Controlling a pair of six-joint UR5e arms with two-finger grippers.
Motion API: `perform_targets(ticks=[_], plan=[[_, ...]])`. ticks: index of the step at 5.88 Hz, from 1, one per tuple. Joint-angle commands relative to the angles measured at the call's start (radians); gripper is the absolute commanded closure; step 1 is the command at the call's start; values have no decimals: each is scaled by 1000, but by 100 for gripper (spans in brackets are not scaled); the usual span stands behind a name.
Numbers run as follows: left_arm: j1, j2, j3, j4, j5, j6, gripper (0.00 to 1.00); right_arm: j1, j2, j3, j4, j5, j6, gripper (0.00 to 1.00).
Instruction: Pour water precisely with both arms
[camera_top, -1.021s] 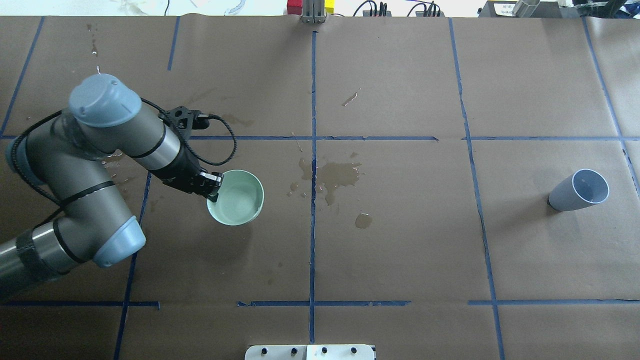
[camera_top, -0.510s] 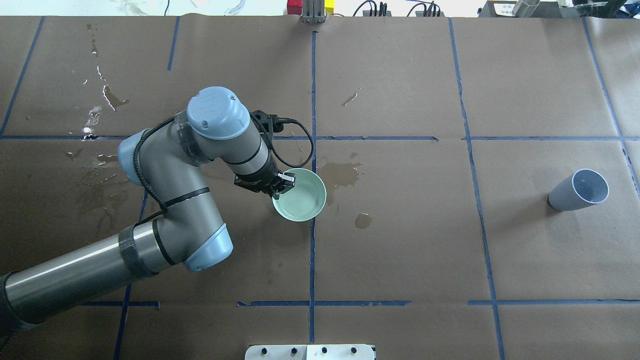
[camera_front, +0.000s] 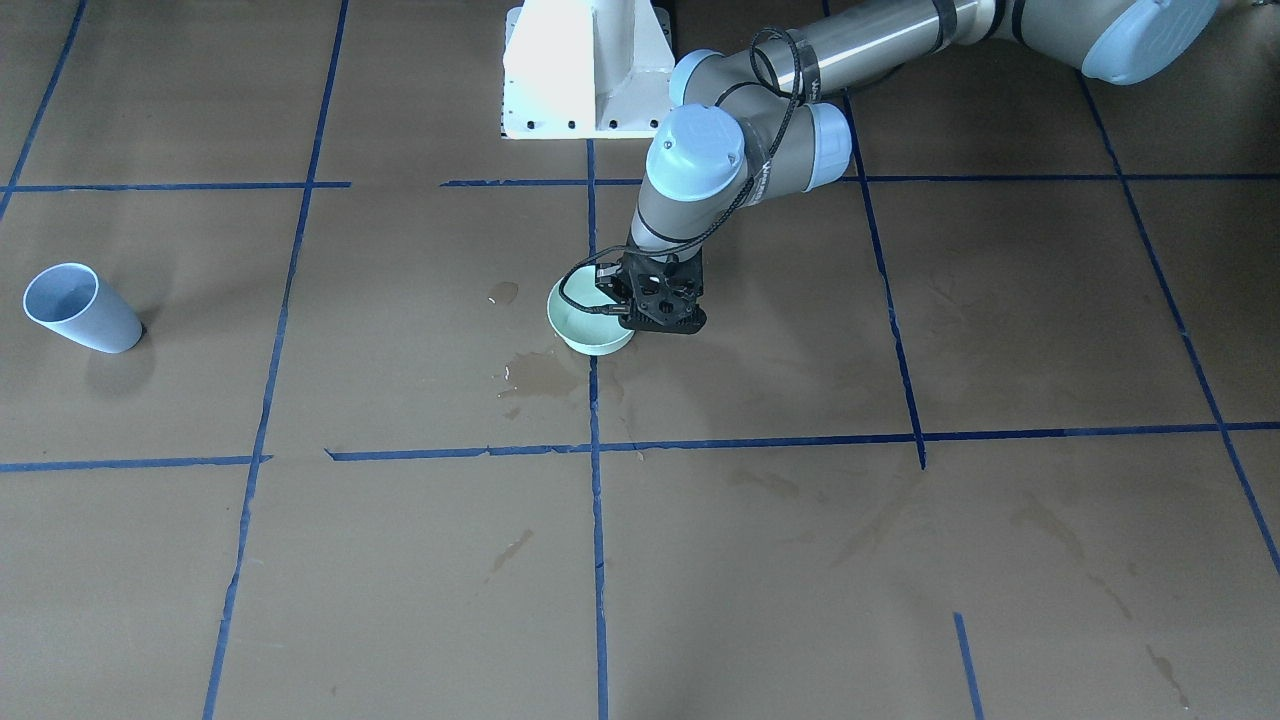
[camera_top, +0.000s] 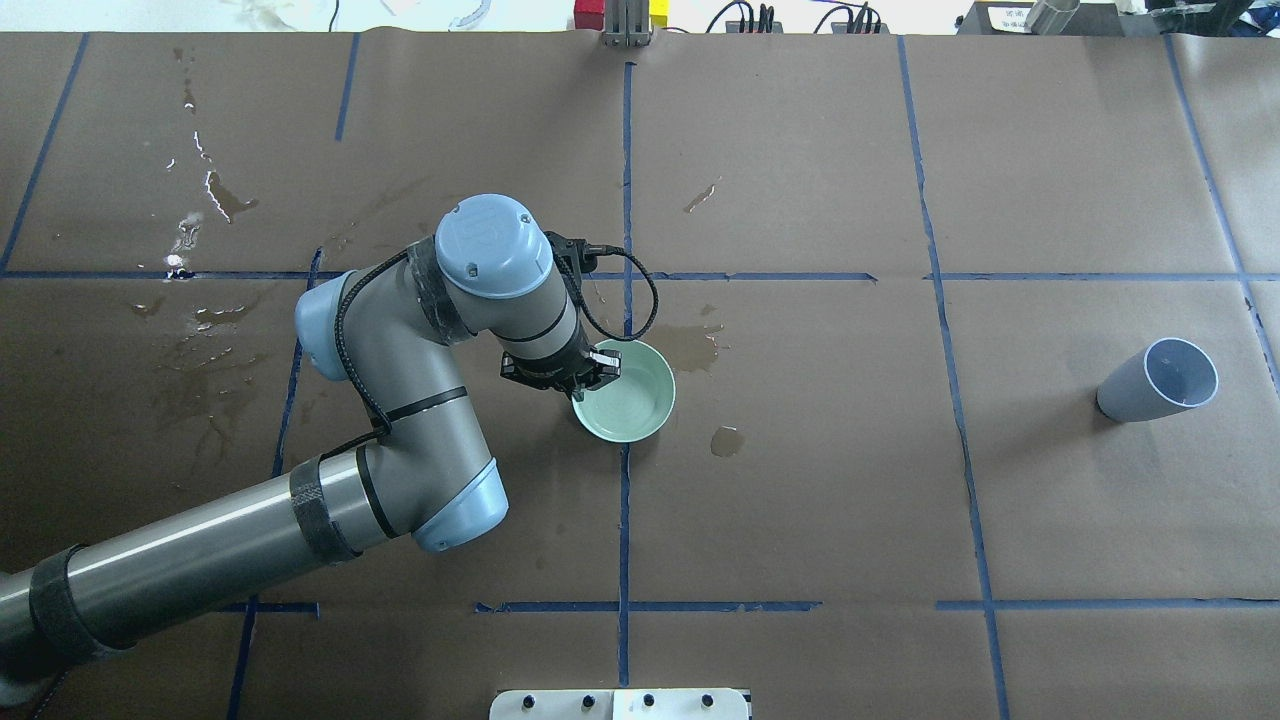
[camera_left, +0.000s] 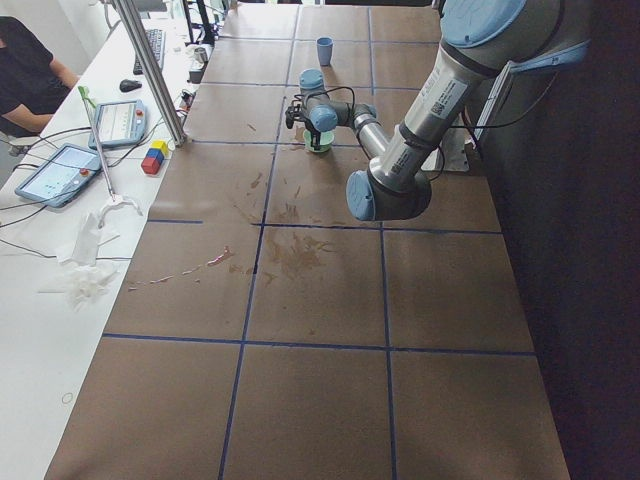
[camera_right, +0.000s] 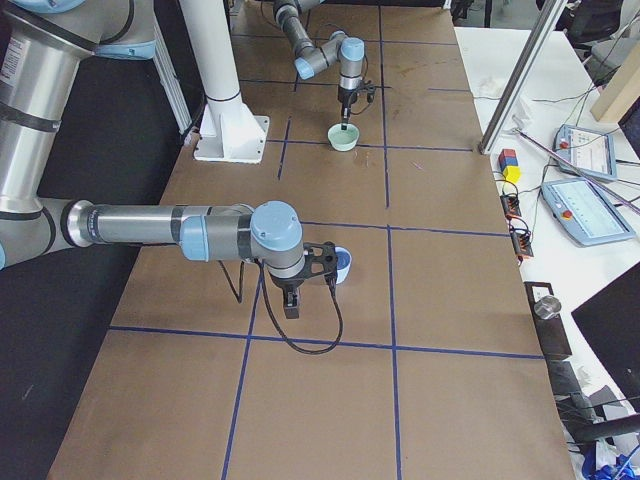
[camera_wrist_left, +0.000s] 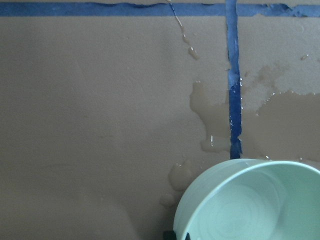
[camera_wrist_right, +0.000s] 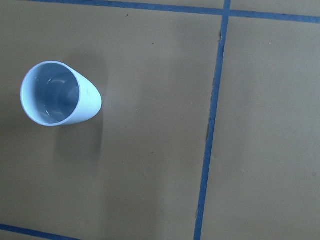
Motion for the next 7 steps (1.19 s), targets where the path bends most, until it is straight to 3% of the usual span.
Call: perform_targets(ticks=[1,4,6,7], plan=[[2,-5,2,-3,5,-3,95,0,0,0,0,0,0,0],[7,-5,2,-5,5,0,89,0,0,0,0,0,1,0],[7,7,2,-57,5,0,15,0,0,2,0,0,1,0],[4,10,-10,-92,5,-6,1,-2,2,5,3,2,2,0]])
